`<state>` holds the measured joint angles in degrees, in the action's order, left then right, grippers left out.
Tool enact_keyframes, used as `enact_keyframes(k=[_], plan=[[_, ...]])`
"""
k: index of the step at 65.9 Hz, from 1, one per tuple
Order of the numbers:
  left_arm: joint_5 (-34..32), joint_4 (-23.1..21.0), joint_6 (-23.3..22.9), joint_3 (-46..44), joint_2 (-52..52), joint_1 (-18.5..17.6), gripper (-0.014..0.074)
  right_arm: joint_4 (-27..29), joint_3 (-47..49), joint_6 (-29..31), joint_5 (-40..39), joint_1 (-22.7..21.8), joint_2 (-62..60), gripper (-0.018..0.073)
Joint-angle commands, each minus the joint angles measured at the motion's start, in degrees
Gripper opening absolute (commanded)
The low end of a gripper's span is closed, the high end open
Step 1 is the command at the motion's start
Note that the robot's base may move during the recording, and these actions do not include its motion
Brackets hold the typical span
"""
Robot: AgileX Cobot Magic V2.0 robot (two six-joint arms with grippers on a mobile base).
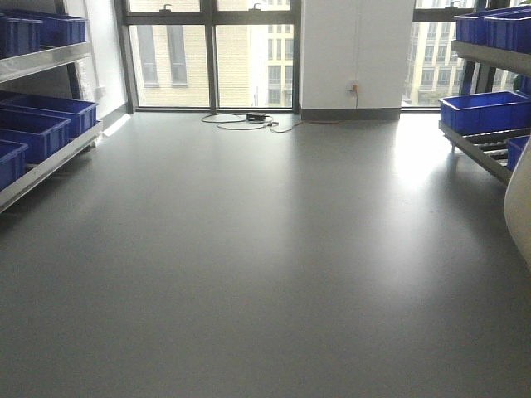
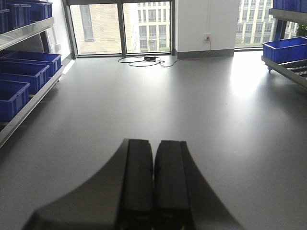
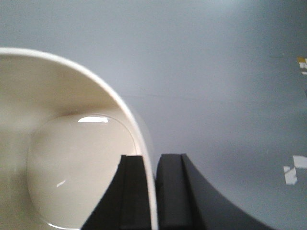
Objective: Move white bin to right shelf second layer
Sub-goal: 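Keep holding the bin while driving toward the roller shelf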
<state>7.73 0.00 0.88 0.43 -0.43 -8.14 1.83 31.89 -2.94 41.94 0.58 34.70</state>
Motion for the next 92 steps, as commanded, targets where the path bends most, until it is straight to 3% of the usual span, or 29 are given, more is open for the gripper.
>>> enact_keyframes(k=[1, 92], plan=[[-4.98, 0.00, -0.17, 2.11, -0.87, -0.20, 0.0085, 0.13, 1.63, 0.30, -4.35, -0.16, 0.06, 0.0048], [-4.98, 0.00, -0.17, 2.11, -0.87, -0.20, 0.0085, 0.13, 1.63, 0.30, -4.29, -0.16, 0.06, 0.0048]])
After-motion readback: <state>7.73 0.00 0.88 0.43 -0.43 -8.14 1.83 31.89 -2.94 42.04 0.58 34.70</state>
